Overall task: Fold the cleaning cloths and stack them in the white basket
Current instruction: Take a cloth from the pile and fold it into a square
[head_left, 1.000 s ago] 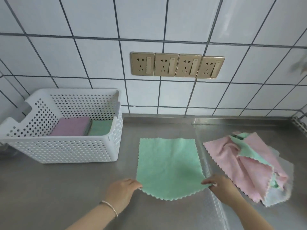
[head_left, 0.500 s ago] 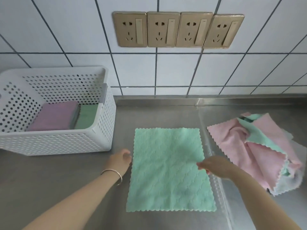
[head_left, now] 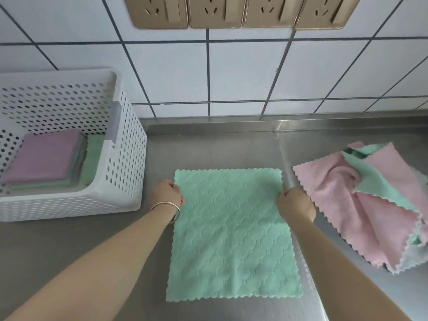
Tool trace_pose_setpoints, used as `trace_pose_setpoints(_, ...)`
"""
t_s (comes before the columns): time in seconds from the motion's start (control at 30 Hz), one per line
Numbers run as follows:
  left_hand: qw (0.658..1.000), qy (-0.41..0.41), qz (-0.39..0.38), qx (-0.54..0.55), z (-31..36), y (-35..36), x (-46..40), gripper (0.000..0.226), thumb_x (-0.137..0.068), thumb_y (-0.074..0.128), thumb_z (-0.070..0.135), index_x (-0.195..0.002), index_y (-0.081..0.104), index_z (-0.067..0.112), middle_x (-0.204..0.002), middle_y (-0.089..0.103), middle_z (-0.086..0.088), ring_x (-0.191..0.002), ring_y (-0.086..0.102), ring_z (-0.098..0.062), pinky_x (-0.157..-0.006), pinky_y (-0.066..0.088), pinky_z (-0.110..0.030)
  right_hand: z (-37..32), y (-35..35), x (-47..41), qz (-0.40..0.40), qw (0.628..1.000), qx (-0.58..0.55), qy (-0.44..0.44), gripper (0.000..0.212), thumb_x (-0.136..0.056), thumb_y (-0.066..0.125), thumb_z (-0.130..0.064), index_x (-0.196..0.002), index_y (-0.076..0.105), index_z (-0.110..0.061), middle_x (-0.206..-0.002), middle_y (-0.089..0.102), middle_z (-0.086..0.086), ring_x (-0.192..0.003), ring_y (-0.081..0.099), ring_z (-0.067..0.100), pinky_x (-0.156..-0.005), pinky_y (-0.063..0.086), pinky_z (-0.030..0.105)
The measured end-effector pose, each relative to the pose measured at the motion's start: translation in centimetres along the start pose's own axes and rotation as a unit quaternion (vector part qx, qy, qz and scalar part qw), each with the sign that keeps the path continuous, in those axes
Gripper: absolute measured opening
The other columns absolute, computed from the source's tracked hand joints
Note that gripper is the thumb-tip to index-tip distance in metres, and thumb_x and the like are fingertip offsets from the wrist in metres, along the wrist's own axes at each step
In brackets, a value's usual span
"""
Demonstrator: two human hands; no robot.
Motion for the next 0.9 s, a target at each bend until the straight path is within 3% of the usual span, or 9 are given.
trace_pose_setpoints(0.2, 0.999, 0.01, 0.047, 0.025, 0.0, -1.0, 0.7, 0.012, -0.093, 0.043, 0.017, -0.1, 0.05, 0.01, -0.062, 0.062, -0.004, -0.061, 0.064, -0.024, -0.059, 0.05, -0.029, -0.2, -0.8, 1.5, 0.056, 0.997, -0.059, 0.009, 0.018, -0.092, 0.042, -0.016, -0.108, 0.044, -0.009, -0.094, 0.061, 0.01, -0.08, 0.057, 0.029, -0.064, 0.042, 0.031)
trace_pose_setpoints(0.33, 0.977, 0.196, 0.033, -0.082, 1.2, -0.1, 4.7, 0.013, -0.088, 0.055, 0.023, -0.096, 0.048, 0.015, -0.086, 0.055, 0.001, -0.081, 0.059, -0.026, -0.069, 0.044, -0.032, -2.4, -0.4, 6.0, 0.131, 0.975, -0.042, -0.176, 0.023, -0.082, 0.058, -0.013, -0.104, 0.051, -0.01, -0.092, 0.058, 0.004, -0.083, 0.053, 0.025, -0.069, 0.044, 0.034)
trace_pose_setpoints(0.43, 0.88, 0.441, 0.017, -0.177, 1.7, 2.5, 10.7, 0.027, -0.079, 0.064, 0.022, -0.104, 0.056, 0.018, -0.103, 0.058, 0.003, -0.09, 0.061, -0.018, -0.073, 0.051, -0.031, -4.8, 2.1, 11.7, 0.161, 0.922, -0.007, -0.352, 0.031, -0.062, 0.076, -0.013, -0.09, 0.062, -0.014, -0.085, 0.063, 0.002, -0.076, 0.061, 0.024, -0.061, 0.051, 0.034)
trace_pose_setpoints(0.5, 0.813, 0.527, 0.0, -0.25, 0.7, 4.6, 14.1, 0.042, -0.075, 0.055, 0.039, -0.114, 0.057, 0.022, -0.114, 0.061, 0.006, -0.102, 0.061, -0.014, -0.08, 0.054, -0.029, -5.5, 4.3, 14.8, 0.146, 0.898, 0.024, -0.414, 0.032, -0.065, 0.066, -0.02, -0.097, 0.064, -0.018, -0.095, 0.068, 0.0, -0.086, 0.066, 0.022, -0.067, 0.055, 0.031)
trace_pose_setpoints(0.6, 0.775, 0.532, -0.056, -0.335, -2.5, 6.7, 16.0, 0.067, -0.072, 0.039, 0.054, -0.126, 0.054, 0.017, -0.134, 0.054, 0.003, -0.127, 0.039, -0.016, -0.1, 0.045, -0.035, -4.0, 7.8, 16.8, 0.085, 0.895, 0.094, -0.428, 0.054, -0.073, 0.036, -0.029, -0.119, 0.061, -0.017, -0.126, 0.061, 0.002, -0.12, 0.049, 0.021, -0.099, 0.039, 0.036)
trace_pose_setpoints(0.67, 0.749, 0.537, -0.08, -0.381, -5.2, 6.9, 16.5, 0.076, -0.073, 0.04, 0.056, -0.137, 0.039, 0.016, -0.151, 0.031, 0.001, -0.137, 0.021, -0.02, -0.11, 0.02, -0.037, -1.9, 8.6, 17.6, 0.072, 0.891, 0.13, -0.428, 0.056, -0.077, 0.035, -0.034, -0.13, 0.049, -0.018, -0.135, 0.053, 0.001, -0.128, 0.036, 0.021, -0.108, 0.016, 0.035)
trace_pose_setpoints(0.73, 0.739, 0.54, -0.1, -0.39, -7.0, 6.3, 16.7, 0.08, -0.075, 0.04, 0.057, -0.144, 0.028, 0.017, -0.157, 0.009, -0.001, -0.139, 0.013, -0.019, -0.11, 0.008, -0.036, 0.1, 8.4, 18.0, 0.047, 0.897, 0.143, -0.415, 0.057, -0.078, 0.035, -0.037, -0.132, 0.041, -0.021, -0.138, 0.05, -0.001, -0.129, 0.033, 0.02, -0.109, 0.007, 0.035)
trace_pose_setpoints(0.83, 0.736, 0.562, -0.09, -0.368, -8.3, 4.9, 17.7, 0.07, -0.074, 0.043, 0.054, -0.133, 0.044, 0.015, -0.146, 0.04, -0.001, -0.134, 0.028, -0.019, -0.11, 0.013, -0.029, 2.4, 7.6, 18.4, 0.048, 0.903, 0.143, -0.403, 0.059, -0.074, 0.038, -0.041, -0.13, 0.046, -0.024, -0.137, 0.051, -0.004, -0.128, 0.034, 0.017, -0.109, 0.008, 0.033)
trace_pose_setpoints(0.9, 0.734, 0.58, -0.076, -0.345, -8.3, 3.9, 18.4, 0.059, -0.074, 0.042, 0.048, -0.121, 0.059, 0.016, -0.131, 0.057, 0.001, -0.125, 0.037, -0.013, -0.101, 0.036, -0.022, 3.5, 7.3, 18.7, 0.062, 0.897, 0.145, -0.414, 0.059, -0.071, 0.042, -0.042, -0.126, 0.055, -0.025, -0.136, 0.053, -0.005, -0.127, 0.04, 0.017, -0.109, 0.021, 0.031)
Point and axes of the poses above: each hand's wrist, its own x-axis away from the middle knuckle, its own y-axis out of the palm, z = x × y, the point moved 8 cm from there along -x, towards the middle knuckle
